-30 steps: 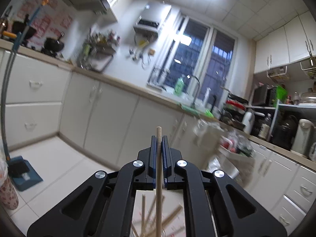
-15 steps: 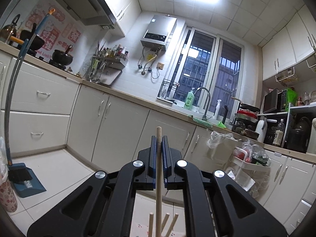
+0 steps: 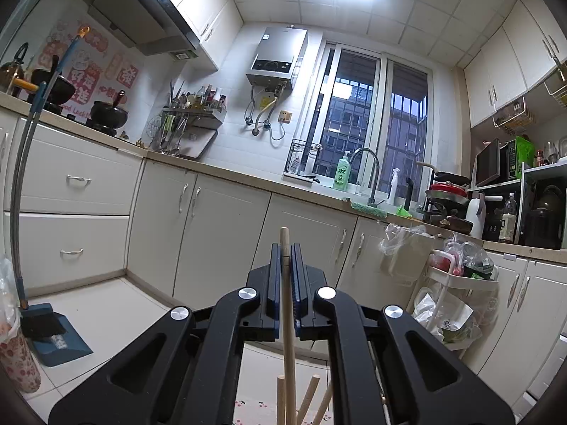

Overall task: Organize utensils
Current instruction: 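Lift both held sticks upright and carry them over the glass jar, then open the left gripper to drop its stick into the jar while the right holds its stick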

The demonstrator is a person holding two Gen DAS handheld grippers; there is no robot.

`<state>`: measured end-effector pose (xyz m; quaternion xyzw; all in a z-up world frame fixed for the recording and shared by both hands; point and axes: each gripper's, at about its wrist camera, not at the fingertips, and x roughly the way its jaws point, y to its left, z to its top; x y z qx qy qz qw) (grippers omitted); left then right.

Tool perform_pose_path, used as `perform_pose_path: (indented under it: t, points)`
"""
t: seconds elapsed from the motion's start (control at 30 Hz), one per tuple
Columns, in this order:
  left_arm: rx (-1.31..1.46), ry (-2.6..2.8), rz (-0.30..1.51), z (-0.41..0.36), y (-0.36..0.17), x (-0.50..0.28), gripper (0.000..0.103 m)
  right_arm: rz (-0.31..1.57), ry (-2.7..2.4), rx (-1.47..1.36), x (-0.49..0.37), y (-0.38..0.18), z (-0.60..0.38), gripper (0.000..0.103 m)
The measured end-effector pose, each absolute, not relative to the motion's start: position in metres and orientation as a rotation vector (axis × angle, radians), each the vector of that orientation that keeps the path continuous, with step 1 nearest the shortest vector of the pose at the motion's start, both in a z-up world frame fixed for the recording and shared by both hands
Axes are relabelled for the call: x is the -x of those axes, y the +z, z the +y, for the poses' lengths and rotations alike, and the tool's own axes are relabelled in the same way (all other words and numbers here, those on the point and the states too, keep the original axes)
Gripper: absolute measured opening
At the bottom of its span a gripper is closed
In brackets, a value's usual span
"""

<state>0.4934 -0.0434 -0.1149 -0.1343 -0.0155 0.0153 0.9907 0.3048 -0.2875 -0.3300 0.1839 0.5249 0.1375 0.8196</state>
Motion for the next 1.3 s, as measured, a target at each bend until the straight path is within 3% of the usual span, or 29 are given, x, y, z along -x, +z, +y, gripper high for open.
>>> perform_pose_path:
  t: [0.33,0.83,0.9,0.97,1.07,1.3]
  points:
    - [0.220,0.039,-0.078,-0.051,-0.109,-0.489,0.005,1.118,0.293,-0.392,-0.305,-0.330,-0.288,0.005]
    - [0.124,-0.035,0.032,-0.056,-0.130,-0.477,0.005,1.118,0.295,-0.397,-0.304,-0.330,-0.288,0.005]
    - [0.111,-0.039,0.050,-0.055,-0.131,-0.475,0.010,1.119,0.296,-0.402,-0.305,-0.331,-0.288,0.005]
    - [0.111,-0.038,0.061,-0.052,-0.131,-0.469,0.026,1.119,0.296,-0.409,-0.305,-0.331,-0.289,0.005]
    - [0.117,-0.028,0.055,-0.046,-0.127,-0.456,0.043,1.118,0.292,-0.420,-0.304,-0.331,-0.291,0.005]
    - [0.118,-0.015,0.052,-0.024,-0.117,-0.409,0.054,1.103,0.284,-0.471,-0.303,-0.330,-0.302,0.005]
